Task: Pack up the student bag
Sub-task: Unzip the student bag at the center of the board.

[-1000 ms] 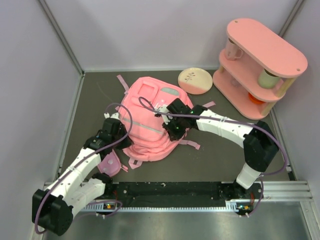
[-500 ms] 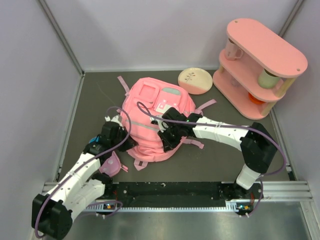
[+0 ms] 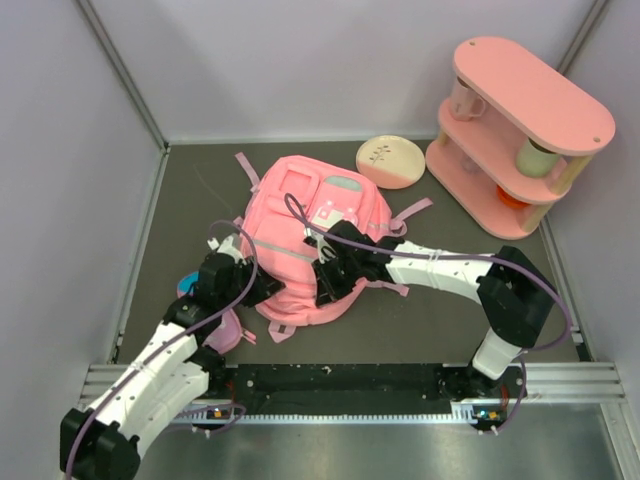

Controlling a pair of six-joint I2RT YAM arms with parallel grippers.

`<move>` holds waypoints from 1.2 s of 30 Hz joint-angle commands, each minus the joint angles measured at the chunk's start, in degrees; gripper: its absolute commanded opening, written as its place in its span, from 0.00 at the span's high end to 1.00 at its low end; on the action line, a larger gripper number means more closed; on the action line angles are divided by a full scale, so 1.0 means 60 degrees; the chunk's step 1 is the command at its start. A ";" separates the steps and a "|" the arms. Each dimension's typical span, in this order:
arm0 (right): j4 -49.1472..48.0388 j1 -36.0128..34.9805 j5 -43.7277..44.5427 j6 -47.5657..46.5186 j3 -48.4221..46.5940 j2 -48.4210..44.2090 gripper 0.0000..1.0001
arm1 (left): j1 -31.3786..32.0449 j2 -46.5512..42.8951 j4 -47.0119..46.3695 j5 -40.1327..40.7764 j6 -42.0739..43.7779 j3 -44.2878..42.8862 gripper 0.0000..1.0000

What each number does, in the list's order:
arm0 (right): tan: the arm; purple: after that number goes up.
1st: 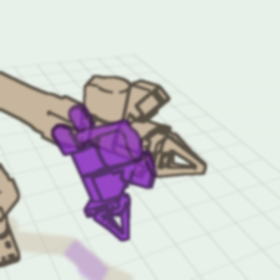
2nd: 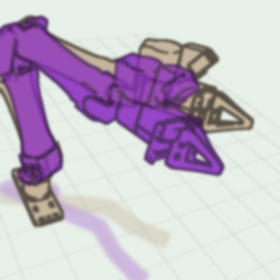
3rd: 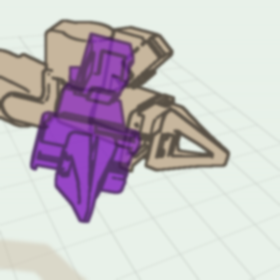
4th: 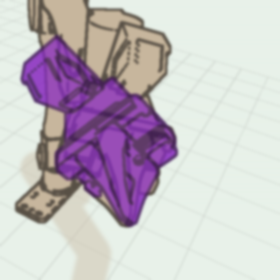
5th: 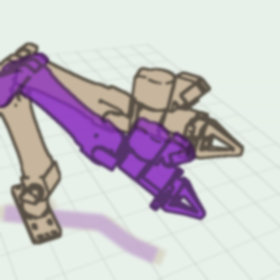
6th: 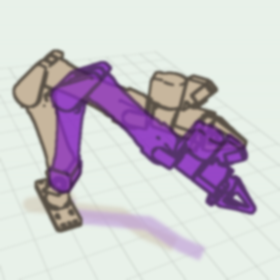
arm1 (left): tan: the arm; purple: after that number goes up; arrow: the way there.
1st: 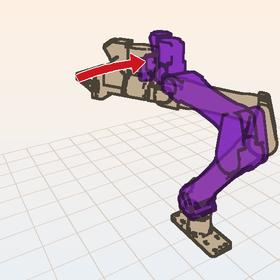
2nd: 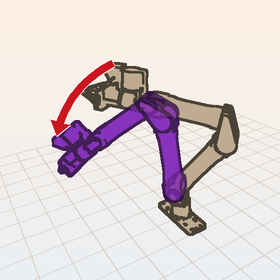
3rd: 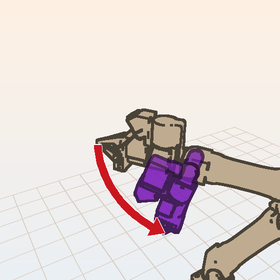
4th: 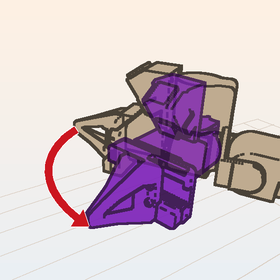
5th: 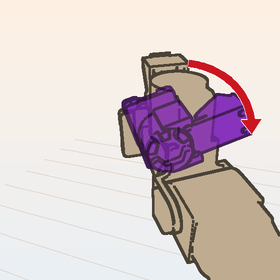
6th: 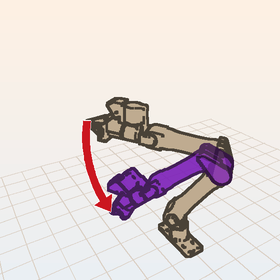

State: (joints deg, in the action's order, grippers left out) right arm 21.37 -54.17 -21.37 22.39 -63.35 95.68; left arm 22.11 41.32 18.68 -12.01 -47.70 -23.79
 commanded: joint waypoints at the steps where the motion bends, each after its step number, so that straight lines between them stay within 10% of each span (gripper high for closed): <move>1: -0.1290 -0.0288 -0.0336 0.0633 -0.0105 -0.0419 1.00 | 0.0109 -0.0938 0.0634 0.0972 0.0405 -0.0546 0.53; 7: -0.1305 -0.0288 -0.0599 0.0736 -0.0252 -0.0302 1.00 | 0.0109 -0.1906 0.2115 0.3024 0.0510 -0.0576 0.24; 21: -0.1071 -0.0156 0.0075 0.0897 -0.0062 -0.0448 1.00 | 0.0036 -0.0647 0.3158 0.4845 0.0538 -0.1235 0.14; 32: -0.1158 -0.0199 -0.0438 0.0882 -0.0164 -0.0522 1.00 | 0.0021 -0.0705 0.0111 0.2208 0.0275 0.0595 0.97; 36: -0.1056 -0.0668 -0.0277 0.0882 -0.0587 -0.0259 1.00 | 0.0021 -0.0617 -0.0490 0.1257 0.0143 0.0874 1.00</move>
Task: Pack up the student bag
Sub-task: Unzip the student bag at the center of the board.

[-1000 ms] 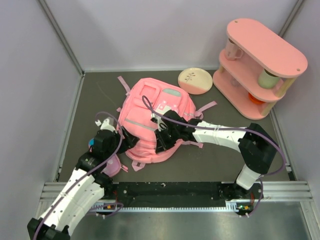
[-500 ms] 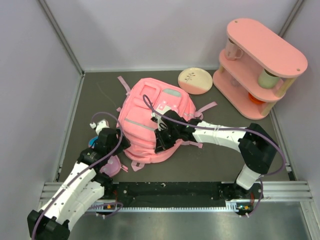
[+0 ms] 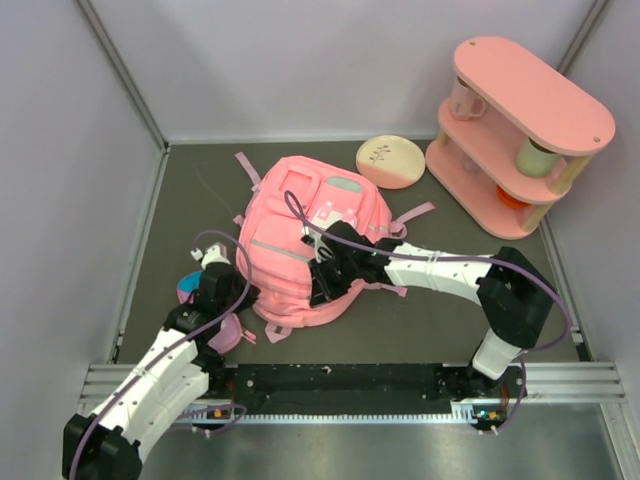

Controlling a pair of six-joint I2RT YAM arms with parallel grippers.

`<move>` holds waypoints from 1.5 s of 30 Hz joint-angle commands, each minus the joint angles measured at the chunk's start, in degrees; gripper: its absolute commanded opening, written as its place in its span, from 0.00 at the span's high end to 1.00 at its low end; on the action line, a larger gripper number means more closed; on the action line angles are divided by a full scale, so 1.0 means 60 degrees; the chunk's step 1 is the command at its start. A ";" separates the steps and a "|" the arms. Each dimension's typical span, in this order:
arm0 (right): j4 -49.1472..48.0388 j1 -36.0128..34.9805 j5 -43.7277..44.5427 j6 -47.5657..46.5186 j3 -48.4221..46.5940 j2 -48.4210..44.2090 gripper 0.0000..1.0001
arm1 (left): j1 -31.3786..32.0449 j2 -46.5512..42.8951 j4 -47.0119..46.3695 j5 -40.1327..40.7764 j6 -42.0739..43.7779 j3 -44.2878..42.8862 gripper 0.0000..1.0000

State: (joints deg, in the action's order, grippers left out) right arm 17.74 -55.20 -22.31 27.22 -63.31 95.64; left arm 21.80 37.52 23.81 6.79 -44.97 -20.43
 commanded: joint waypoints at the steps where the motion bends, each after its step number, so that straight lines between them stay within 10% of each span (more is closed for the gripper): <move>1: -0.0451 -0.0628 -0.0106 0.0251 -0.0654 -0.0106 1.00 | 0.0072 0.0031 -0.1506 -0.2067 -0.0516 0.0328 1.00; 25: -0.0290 -0.1259 0.0787 0.0883 -0.2851 0.1800 1.00 | 0.0541 -0.0758 -0.3048 -0.2905 -0.0679 0.0387 1.00; 33: -0.0070 -0.1200 0.1491 0.0839 -0.2369 0.1507 1.00 | 0.0526 -0.1507 0.0394 0.0711 0.0052 -0.0475 0.27; 39: -0.0056 -0.1200 0.1637 0.0897 -0.1798 0.1156 1.00 | 0.0308 -0.0674 0.0558 0.1170 0.0813 -0.1354 0.16; 45: -0.0070 -0.1084 0.1711 0.0897 -0.1431 0.0819 1.00 | -0.0205 0.0412 -0.0246 0.0497 0.1021 -0.1431 0.29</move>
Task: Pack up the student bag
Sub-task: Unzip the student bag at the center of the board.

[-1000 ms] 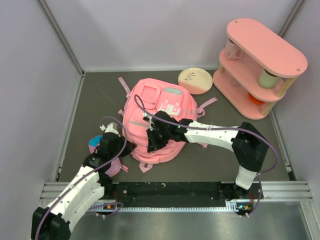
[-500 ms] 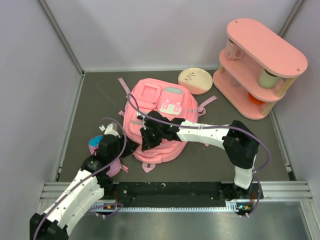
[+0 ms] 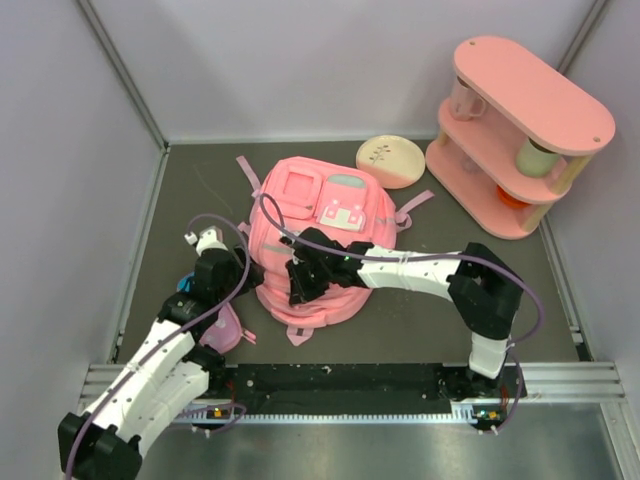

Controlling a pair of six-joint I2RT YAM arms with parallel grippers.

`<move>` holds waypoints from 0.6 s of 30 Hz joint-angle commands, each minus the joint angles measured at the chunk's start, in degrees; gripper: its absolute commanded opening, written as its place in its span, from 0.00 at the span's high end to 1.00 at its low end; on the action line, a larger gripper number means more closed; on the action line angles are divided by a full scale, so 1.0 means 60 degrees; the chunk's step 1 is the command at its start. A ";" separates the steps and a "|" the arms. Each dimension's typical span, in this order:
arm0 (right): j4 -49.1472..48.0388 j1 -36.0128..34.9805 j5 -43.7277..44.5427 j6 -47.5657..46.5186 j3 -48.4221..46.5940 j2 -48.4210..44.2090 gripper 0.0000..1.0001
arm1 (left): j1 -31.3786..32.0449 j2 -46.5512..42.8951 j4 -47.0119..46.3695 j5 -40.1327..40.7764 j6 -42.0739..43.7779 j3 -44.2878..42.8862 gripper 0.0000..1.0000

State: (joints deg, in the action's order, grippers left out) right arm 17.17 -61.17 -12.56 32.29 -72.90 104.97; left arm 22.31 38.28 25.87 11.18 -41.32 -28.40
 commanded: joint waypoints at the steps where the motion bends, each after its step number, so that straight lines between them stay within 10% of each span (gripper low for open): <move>1: 0.0024 -0.0089 0.0086 0.0052 0.0212 -0.0780 1.00 | -0.0391 0.0256 -0.0808 -0.0469 0.0383 -0.0042 0.29; 18: -0.0005 0.0058 -0.0178 -0.0006 0.0491 -0.1250 1.00 | -0.2648 0.2245 -0.5392 -0.4571 0.0031 0.1130 0.43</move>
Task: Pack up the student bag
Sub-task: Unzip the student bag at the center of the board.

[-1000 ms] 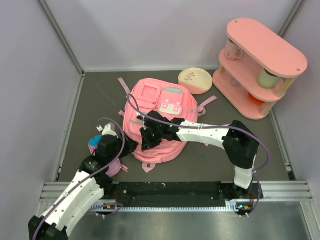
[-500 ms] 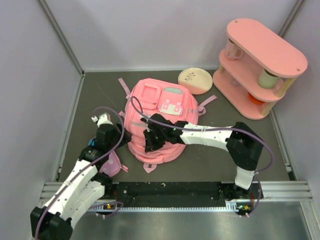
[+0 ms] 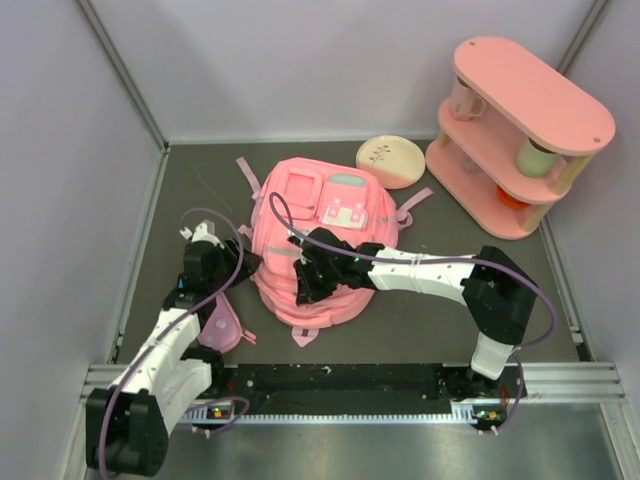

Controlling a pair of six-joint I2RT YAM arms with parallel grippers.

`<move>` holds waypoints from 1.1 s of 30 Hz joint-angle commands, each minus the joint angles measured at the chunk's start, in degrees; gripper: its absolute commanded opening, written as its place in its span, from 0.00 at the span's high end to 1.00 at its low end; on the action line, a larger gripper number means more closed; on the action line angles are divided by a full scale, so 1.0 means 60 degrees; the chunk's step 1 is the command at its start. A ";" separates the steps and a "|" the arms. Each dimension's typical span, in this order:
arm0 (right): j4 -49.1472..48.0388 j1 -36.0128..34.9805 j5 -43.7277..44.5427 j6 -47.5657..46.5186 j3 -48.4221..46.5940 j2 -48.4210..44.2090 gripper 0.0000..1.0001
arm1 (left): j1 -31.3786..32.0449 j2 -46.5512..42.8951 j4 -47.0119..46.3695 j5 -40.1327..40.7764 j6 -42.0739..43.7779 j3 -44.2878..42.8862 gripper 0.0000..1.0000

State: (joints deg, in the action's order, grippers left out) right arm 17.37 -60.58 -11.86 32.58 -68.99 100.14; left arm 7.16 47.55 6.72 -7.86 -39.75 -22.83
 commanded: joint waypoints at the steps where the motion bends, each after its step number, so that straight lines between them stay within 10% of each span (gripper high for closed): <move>1: -0.0038 -0.0055 -0.0309 -0.0068 -0.0249 -0.0430 1.00 | -0.0124 0.0804 -0.2320 -0.1516 -0.0245 0.0201 0.50; 11: -0.0228 -0.0392 -0.0368 0.0063 -0.1011 0.0053 1.00 | -0.0138 0.1347 -0.2951 -0.2850 -0.0582 0.0244 1.00; 33: -0.0784 -0.0949 -0.0296 0.0474 -0.3134 0.1547 1.00 | -0.0109 -0.0791 -0.2556 -0.2968 -0.1388 0.1344 1.00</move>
State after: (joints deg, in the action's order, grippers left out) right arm 20.16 -63.68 -11.25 34.15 -81.60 109.06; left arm 5.58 44.36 -6.92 -19.84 -46.39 -15.16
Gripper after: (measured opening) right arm 0.039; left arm 0.022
